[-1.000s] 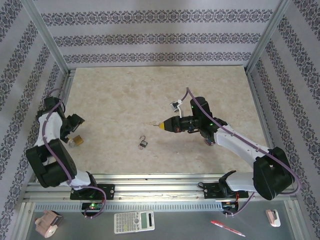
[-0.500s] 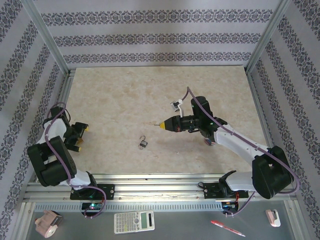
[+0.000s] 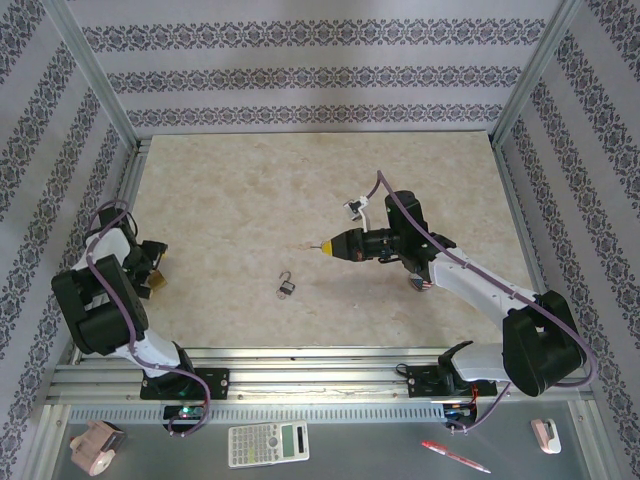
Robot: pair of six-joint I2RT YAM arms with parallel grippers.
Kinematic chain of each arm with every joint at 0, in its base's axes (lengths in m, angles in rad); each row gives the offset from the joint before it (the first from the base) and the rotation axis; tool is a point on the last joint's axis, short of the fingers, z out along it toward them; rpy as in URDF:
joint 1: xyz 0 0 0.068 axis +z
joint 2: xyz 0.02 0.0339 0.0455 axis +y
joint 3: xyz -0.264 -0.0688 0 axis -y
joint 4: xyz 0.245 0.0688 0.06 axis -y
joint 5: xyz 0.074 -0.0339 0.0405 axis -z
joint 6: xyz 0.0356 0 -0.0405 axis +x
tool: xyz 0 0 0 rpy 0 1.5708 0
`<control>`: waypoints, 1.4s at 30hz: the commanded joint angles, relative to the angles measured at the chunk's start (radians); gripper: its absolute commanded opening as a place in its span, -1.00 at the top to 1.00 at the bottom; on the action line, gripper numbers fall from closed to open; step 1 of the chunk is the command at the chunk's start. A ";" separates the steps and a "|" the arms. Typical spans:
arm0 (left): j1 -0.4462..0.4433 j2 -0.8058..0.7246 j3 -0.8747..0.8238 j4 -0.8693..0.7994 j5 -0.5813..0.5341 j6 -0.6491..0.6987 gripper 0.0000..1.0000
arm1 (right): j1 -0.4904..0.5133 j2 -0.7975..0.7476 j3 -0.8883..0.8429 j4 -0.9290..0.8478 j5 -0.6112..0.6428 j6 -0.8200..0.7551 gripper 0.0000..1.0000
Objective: Unlock with the key
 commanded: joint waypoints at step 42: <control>0.004 0.176 0.170 -0.089 -0.009 0.362 -0.77 | -0.010 0.003 -0.008 0.032 -0.017 -0.010 0.89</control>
